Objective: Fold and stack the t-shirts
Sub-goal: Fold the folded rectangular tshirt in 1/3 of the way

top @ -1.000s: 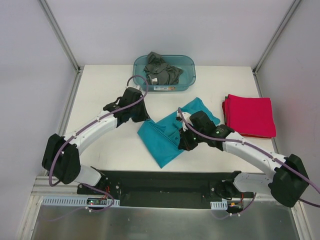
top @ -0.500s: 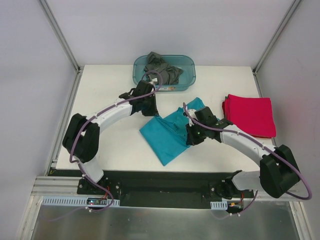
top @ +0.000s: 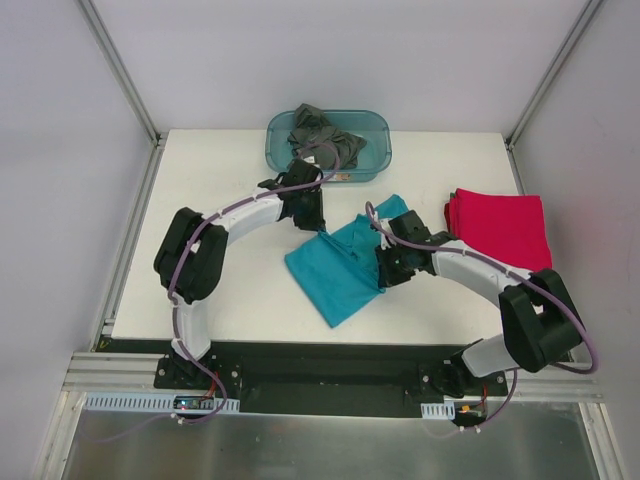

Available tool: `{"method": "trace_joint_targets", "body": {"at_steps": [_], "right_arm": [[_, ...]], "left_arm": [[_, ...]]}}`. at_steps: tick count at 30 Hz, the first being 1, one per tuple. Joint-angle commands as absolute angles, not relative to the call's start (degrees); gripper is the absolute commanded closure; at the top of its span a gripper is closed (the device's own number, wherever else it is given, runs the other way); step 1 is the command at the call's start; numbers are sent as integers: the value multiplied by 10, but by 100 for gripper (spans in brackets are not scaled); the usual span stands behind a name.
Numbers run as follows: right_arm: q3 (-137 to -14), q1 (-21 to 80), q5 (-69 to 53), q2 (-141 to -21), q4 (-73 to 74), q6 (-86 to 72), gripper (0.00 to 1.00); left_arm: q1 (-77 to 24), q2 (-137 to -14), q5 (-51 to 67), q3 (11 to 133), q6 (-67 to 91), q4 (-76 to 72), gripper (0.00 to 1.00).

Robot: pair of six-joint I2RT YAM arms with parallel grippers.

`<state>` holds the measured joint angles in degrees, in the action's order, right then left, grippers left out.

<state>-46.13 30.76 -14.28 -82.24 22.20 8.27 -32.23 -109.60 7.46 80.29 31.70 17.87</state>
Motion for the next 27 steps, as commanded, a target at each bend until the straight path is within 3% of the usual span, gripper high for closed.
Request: {"method": "trace_joint_targets", "body": {"at_steps": [1, 2, 4, 5, 6, 9, 12, 13, 19, 27], "right_arm": [[-485, 301, -98, -842, 225, 79, 90], [-489, 301, -90, -846, 227, 76, 84], [-495, 301, -80, -846, 235, 72, 74], [-499, 301, -78, -842, 240, 69, 68], [-502, 301, -76, -837, 244, 70, 63], [-504, 301, -53, -803, 258, 65, 37], [-500, 303, -37, -756, 270, 54, 21], [-496, 307, -48, -734, 268, 54, 5], [-504, 408, -120, -711, 244, 84, 4], [-677, 508, -117, -946, 219, 98, 4]], "left_arm": [[-317, -1117, 83, 843, 292, 180, 72], [-316, -1118, 92, 845, 290, 182, 58], [-315, -1110, 97, 844, 289, 183, 41], [-315, -1100, 98, 841, 287, 184, 26], [-315, -1088, 98, 837, 286, 183, 1], [-315, -1040, 98, 810, 285, 182, 1], [-315, -974, 89, 765, 287, 181, 1], [-315, -949, 77, 747, 287, 181, 1], [-301, -784, -25, 580, 323, 178, 1], [-197, -578, -23, 363, 380, 177, 1]]}}
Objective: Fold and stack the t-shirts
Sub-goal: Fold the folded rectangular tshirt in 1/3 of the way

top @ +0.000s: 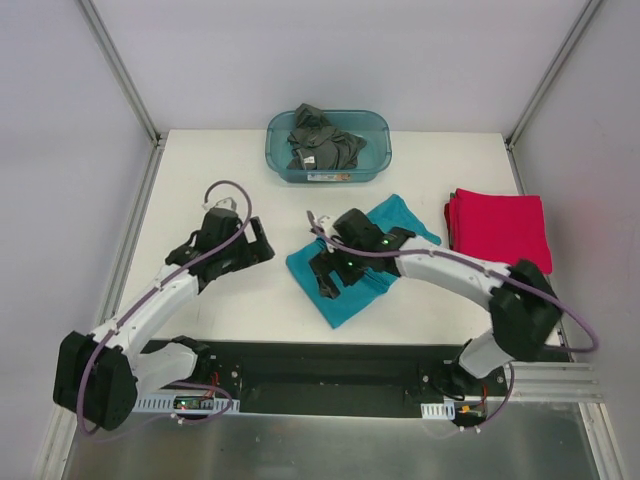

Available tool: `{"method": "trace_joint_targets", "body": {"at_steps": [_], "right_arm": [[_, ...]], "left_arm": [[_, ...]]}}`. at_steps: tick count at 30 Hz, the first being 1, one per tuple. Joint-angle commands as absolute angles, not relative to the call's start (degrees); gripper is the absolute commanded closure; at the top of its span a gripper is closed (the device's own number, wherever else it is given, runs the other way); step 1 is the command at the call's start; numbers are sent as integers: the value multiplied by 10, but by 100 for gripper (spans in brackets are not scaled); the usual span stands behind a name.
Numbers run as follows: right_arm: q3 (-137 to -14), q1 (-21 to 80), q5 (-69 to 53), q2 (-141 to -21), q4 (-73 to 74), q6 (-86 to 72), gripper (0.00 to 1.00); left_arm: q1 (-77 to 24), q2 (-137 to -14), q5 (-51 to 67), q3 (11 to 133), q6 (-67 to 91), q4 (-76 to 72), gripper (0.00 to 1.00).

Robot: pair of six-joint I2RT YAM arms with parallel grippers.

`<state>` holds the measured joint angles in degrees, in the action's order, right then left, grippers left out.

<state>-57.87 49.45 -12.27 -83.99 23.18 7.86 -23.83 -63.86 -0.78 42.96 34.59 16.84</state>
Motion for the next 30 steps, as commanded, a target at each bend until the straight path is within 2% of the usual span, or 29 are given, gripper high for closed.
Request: {"method": "trace_joint_targets", "body": {"at_steps": [1, 6, 10, 18, 25, 30], "right_arm": [[-705, 511, -106, -981, 227, 98, 4], [-817, 491, -64, -1105, 263, 96, 4], [-840, 436, -30, -1130, 263, 88, 4], [-860, 354, 72, -1113, 298, 117, 4], [-835, 353, 100, -1061, 308, 120, 4], [-829, 352, 164, -1051, 332, 106, 4]], "left_arm": [[-190, -562, -22, 346, 386, 178, 1], [-180, -521, -25, 306, 390, 178, 1], [-176, -522, -35, 306, 393, 184, 1], [-175, -557, -26, 318, 389, 178, 1], [-175, -587, 28, 323, 381, 149, 1], [-175, -615, 65, 331, 381, 127, 1]]}}
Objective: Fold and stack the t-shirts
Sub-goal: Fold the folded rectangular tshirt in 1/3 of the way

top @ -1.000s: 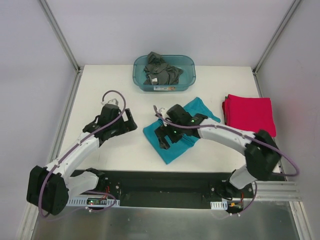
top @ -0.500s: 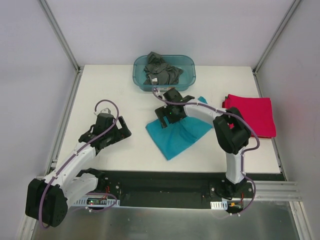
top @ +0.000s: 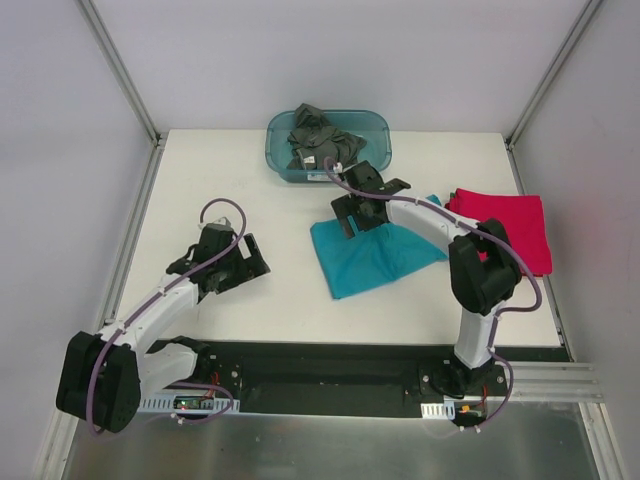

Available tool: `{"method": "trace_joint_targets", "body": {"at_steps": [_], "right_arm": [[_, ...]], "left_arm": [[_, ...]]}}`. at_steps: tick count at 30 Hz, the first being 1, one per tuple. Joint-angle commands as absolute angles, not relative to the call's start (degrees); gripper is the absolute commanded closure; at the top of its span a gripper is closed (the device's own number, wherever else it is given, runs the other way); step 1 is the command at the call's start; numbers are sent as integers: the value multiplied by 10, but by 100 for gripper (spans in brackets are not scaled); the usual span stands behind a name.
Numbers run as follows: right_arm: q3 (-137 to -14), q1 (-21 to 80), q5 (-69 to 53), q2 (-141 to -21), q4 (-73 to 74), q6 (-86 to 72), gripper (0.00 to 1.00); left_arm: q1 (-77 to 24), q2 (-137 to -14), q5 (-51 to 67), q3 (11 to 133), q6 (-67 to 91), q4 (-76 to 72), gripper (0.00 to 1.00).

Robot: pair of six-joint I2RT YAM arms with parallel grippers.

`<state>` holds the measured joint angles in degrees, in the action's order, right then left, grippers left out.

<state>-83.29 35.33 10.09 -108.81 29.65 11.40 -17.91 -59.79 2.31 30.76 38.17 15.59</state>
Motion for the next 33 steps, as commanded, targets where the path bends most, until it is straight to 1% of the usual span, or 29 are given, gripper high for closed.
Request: {"method": "trace_joint_targets", "body": {"at_steps": [1, 6, 11, 16, 20, 26, 33], "right_arm": [[-828, 352, 163, -1051, 338, 106, 4], [-816, 345, 247, -1059, 354, 101, 4], [-795, 311, 224, -1071, 359, 105, 4], [-763, 280, 242, -1065, 363, 84, 4], [-741, 264, 221, -1044, 347, 82, 4], [-736, 265, 166, -999, 344, 94, 4], [-724, 293, 222, -915, 364, 83, 4]], "left_arm": [[-175, -620, 70, 333, 381, 123, 1], [-175, -640, 94, 343, 375, 113, 1], [-175, -644, 91, 343, 374, 110, 1], [-175, -650, 93, 343, 369, 108, 1], [-175, -659, 96, 345, 367, 108, 1], [-175, -659, 95, 343, 367, 108, 1], [-175, -636, 84, 335, 360, 109, 1]]}}
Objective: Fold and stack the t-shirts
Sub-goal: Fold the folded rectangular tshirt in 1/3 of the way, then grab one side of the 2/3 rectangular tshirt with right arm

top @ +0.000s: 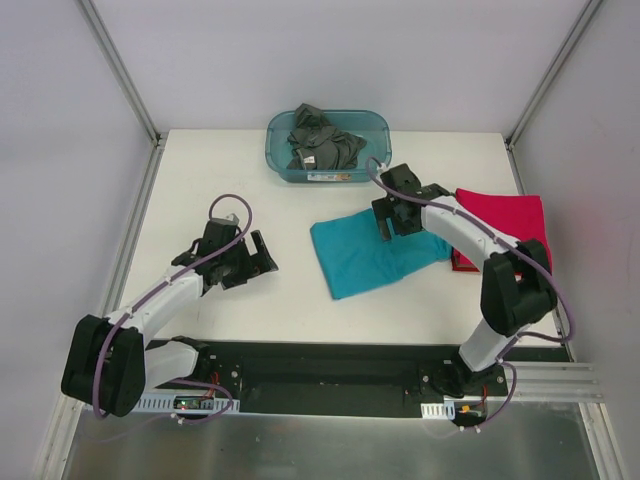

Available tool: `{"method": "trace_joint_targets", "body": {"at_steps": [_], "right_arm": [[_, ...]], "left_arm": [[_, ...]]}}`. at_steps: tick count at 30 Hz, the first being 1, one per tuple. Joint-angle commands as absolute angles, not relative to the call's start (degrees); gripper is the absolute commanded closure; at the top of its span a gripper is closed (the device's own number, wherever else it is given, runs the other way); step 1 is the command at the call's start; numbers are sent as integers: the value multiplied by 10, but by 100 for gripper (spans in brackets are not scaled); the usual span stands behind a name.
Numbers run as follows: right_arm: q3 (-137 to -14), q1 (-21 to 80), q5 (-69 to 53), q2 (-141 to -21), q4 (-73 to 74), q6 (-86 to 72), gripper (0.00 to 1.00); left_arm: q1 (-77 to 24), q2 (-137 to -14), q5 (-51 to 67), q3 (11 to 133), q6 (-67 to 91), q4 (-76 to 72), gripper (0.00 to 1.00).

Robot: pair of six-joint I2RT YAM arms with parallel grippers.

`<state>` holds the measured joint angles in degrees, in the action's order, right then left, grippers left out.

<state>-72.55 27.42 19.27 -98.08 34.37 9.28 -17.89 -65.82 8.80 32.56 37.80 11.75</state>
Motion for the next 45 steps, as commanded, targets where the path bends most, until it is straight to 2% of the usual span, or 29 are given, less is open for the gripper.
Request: {"method": "trace_joint_targets", "body": {"at_steps": [1, 6, 9, 13, 21, 25, 28, 33, 38, 39, 40, 41, 42, 45], "right_arm": [[-722, 313, 225, -906, 367, 91, 4], [-761, 442, 207, -922, 384, 91, 4], [-801, 528, 201, -978, 384, 72, 3], [-880, 581, 205, -1080, 402, 45, 3], [-938, 593, 202, -1174, 410, 23, 27], [-949, 588, 206, -1197, 414, 27, 36], [-948, 585, 209, -1215, 424, 19, 48], [-934, 577, 223, -1228, 433, 1, 57], [-919, 577, 214, -1229, 434, 1, 71], [-919, 576, 210, -1230, 437, 1, 75], [-916, 576, 209, -1230, 437, 1, 86], [-913, 577, 209, -1228, 437, 1, 89], [-911, 576, 207, -1227, 437, 1, 100], [-903, 581, 171, -1214, 431, 1, 100]], "left_arm": [[-175, -630, 81, 334, 359, 112, 1], [-174, -603, 56, 330, 360, 139, 1], [-171, -578, 42, 318, 364, 157, 1], [-169, -527, 4, 303, 384, 206, 1], [-169, -434, -28, 269, 410, 247, 1], [-169, -439, -30, 271, 410, 247, 1], [-169, -452, -31, 274, 409, 248, 1], [-169, -465, -33, 279, 410, 249, 1], [-169, -466, -41, 281, 412, 249, 1], [-169, -466, -44, 283, 412, 250, 1], [-169, -466, -46, 283, 411, 249, 1], [-169, -466, -47, 284, 411, 250, 1], [-169, -465, -49, 285, 412, 249, 1], [-169, -467, -55, 288, 412, 249, 1]]}}
